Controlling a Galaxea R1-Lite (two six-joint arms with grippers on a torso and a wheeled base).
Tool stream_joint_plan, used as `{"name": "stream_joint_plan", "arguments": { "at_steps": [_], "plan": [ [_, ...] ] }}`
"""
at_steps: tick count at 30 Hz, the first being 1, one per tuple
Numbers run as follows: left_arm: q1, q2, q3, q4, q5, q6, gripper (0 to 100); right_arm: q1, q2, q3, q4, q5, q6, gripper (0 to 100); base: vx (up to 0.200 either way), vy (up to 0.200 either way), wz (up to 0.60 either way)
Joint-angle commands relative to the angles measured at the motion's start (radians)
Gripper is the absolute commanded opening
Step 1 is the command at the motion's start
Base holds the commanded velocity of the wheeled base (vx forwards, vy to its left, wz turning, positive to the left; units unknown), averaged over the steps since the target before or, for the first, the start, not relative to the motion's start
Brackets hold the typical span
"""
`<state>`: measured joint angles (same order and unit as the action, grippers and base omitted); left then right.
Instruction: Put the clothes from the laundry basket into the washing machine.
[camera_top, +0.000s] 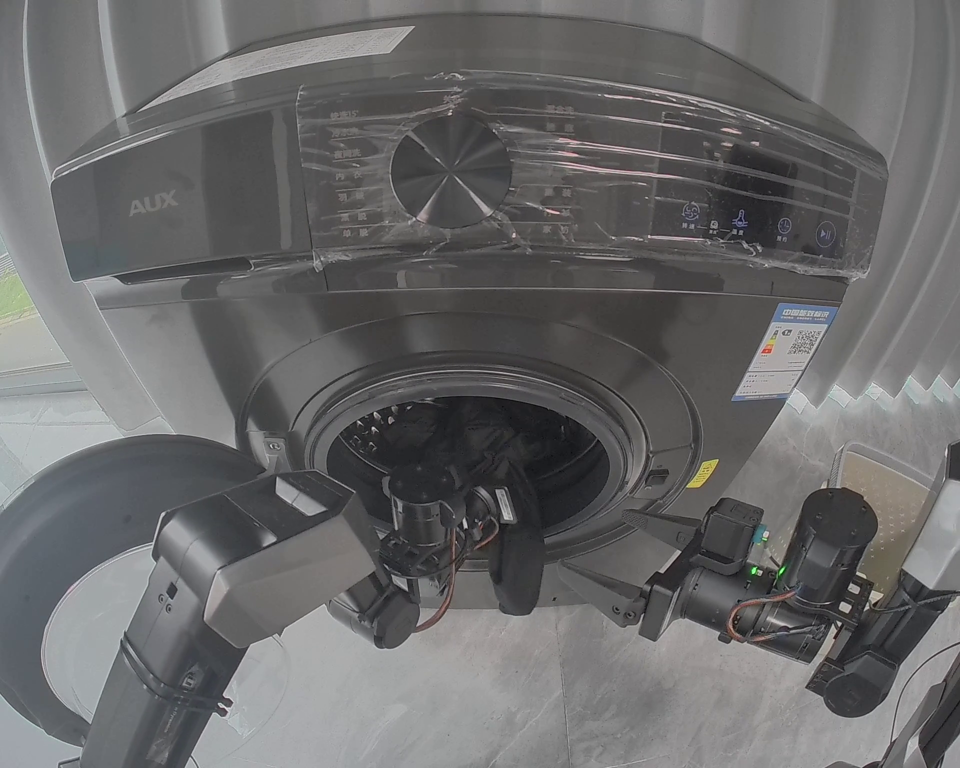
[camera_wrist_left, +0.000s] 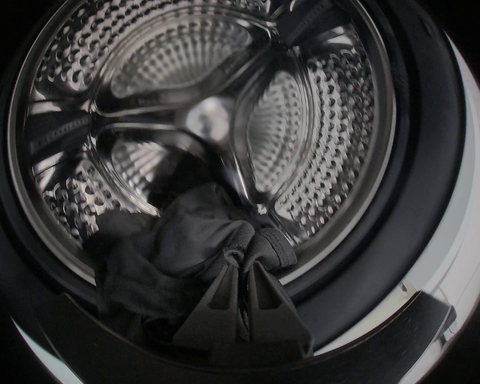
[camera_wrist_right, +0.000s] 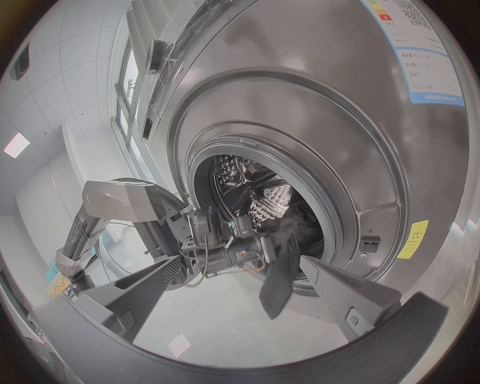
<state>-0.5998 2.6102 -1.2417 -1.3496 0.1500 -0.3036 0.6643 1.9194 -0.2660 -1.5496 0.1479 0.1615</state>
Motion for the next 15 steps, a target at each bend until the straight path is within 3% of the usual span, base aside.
{"name": "stream_joint_plan", "arguments": {
  "at_steps": [1, 6, 9, 10, 15],
  "plan": [
    [0.029, -0.045, -0.074, -0.002, 0.031, 0.003, 0, 0.001, 0.0, -0.002, -0.001, -0.001, 0.0, 100, 0.0, 0.0, 0.0],
    [0.061, -0.036, -0.222, 0.006, 0.077, 0.008, 0, 0.001, 0.0, -0.002, -0.001, -0.001, 0.0, 100, 0.0, 0.0, 0.0],
    [0.066, -0.035, -0.236, 0.006, 0.077, 0.012, 0, 0.001, 0.0, -0.002, 0.0, -0.001, 0.001, 100, 0.0, 0.0, 0.0],
    [0.077, -0.009, -0.326, 0.009, 0.079, 0.037, 0, 0.001, 0.0, -0.001, -0.001, -0.001, 0.0, 100, 0.0, 0.0, 0.0],
    [0.091, 0.025, -0.407, 0.035, 0.082, 0.047, 0, 0.001, 0.0, 0.001, -0.001, -0.001, 0.001, 100, 0.0, 0.0, 0.0]
  ]
}}
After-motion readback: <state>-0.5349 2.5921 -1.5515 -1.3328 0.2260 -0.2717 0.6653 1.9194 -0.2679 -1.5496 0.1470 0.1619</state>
